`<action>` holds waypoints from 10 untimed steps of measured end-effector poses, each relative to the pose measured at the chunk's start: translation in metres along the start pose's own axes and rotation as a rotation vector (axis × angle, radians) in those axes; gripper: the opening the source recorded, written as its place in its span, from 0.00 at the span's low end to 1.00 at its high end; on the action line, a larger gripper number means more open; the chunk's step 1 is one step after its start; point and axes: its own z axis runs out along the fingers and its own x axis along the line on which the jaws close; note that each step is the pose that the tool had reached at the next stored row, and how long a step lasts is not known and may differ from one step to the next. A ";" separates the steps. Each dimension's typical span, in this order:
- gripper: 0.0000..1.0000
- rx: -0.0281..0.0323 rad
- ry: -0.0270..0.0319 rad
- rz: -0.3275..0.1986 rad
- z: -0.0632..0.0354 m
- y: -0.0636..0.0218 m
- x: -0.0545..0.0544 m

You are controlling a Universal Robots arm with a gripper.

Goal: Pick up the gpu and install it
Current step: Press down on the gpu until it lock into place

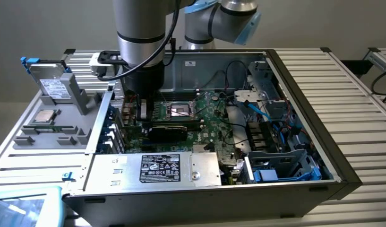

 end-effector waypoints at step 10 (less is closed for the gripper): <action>0.12 0.0000 0.0001 0.000 0.0009 -0.0001 0.000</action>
